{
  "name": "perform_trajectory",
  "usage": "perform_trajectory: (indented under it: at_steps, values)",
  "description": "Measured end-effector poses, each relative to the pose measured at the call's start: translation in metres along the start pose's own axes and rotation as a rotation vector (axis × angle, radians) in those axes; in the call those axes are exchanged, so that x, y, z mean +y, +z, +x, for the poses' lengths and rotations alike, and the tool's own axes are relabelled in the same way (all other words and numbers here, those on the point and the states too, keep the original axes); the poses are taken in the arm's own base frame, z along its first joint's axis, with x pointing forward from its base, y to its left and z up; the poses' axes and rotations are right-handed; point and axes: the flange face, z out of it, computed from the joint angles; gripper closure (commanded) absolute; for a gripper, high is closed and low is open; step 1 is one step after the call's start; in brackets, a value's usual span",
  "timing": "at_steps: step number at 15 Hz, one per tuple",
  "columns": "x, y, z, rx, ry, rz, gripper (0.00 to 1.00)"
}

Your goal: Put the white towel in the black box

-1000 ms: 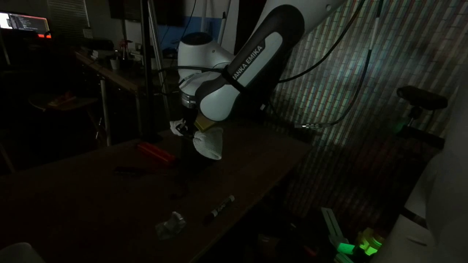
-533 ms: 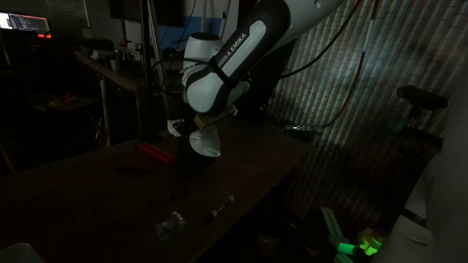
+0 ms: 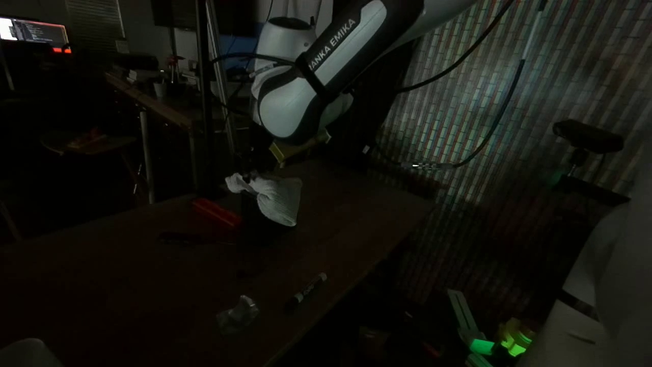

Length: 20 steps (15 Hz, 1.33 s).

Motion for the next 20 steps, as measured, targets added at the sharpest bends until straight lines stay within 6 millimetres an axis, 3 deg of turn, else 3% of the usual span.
perform_trajectory:
  at_steps: [1,2,4,9,14,20]
  values:
    - [-0.001,-0.012,0.004,0.021,-0.015,-0.008,0.0]
    - [-0.002,-0.026,0.007,0.042,-0.033,-0.019,0.3]
    - [-0.002,-0.048,0.013,0.079,-0.063,-0.044,0.26]
    - [-0.001,-0.076,0.017,0.106,-0.127,-0.117,0.66]
    - [-0.006,-0.069,0.014,0.057,-0.159,-0.151,1.0]
    - [-0.017,-0.036,0.006,-0.036,-0.184,-0.15,1.0]
